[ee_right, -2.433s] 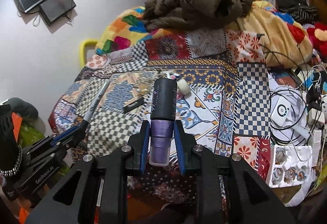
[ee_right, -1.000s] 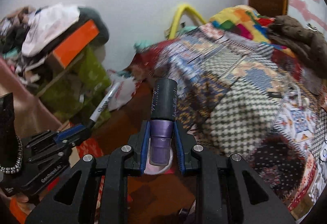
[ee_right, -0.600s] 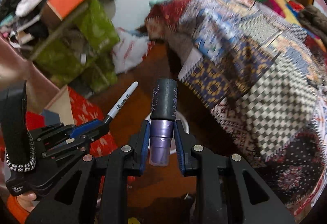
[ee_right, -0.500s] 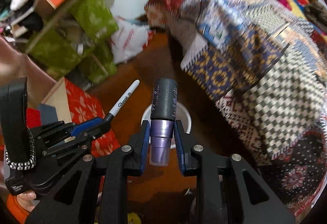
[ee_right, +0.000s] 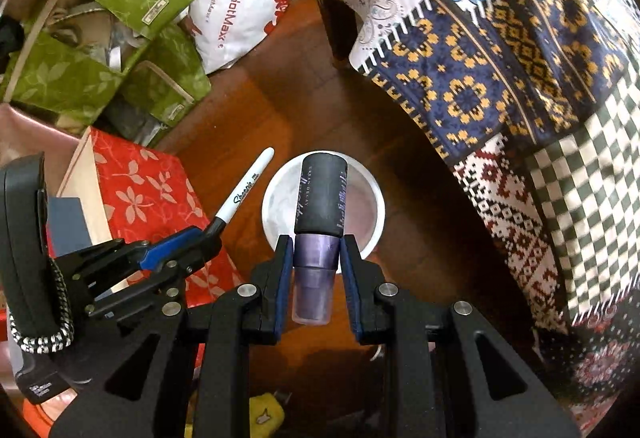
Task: Collect trash
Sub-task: 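Open the right gripper over the bucket while the left gripper releases the pen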
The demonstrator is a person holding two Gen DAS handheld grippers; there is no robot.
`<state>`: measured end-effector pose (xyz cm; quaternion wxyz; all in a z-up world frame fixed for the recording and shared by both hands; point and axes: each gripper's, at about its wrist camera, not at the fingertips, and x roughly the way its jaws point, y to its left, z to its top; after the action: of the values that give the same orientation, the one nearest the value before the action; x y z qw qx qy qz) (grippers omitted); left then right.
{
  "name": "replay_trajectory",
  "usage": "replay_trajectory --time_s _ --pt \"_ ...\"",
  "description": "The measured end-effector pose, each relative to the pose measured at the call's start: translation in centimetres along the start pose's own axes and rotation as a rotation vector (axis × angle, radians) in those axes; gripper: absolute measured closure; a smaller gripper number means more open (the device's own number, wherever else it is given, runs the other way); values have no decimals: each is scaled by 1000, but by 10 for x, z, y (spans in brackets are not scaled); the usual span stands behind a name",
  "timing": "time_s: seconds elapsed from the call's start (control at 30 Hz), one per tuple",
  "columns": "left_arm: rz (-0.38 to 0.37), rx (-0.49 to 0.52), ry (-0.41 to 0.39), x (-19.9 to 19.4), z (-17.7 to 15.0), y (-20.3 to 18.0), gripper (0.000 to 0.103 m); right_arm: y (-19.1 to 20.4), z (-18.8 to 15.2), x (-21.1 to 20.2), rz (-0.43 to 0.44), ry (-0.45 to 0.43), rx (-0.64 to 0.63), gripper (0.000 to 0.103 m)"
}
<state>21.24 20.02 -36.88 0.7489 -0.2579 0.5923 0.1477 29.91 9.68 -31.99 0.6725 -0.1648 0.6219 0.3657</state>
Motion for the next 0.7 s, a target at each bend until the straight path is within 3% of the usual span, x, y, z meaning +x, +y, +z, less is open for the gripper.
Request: replay_trajectory --time_s 0.17,0.23,0.3,0.43,0.7 --pt "-4 8 -24 -3 9 -3 89 2 8 -1 -23 -31 -28 79" --pt "13 15 -34 -6 11 -4 84 0 11 -2 -3 -16 -18 65" --pt "39 25 -48 -10 11 -5 78 -3 10 -3 2 -16 -9 58" --pt "54 30 -66 -19 8 -5 75 -4 5 -8 -44 -31 -40 58" --pt "62 46 -116 -50 -2 -15 73 -4 -12 -39 -55 -98 -84 58"
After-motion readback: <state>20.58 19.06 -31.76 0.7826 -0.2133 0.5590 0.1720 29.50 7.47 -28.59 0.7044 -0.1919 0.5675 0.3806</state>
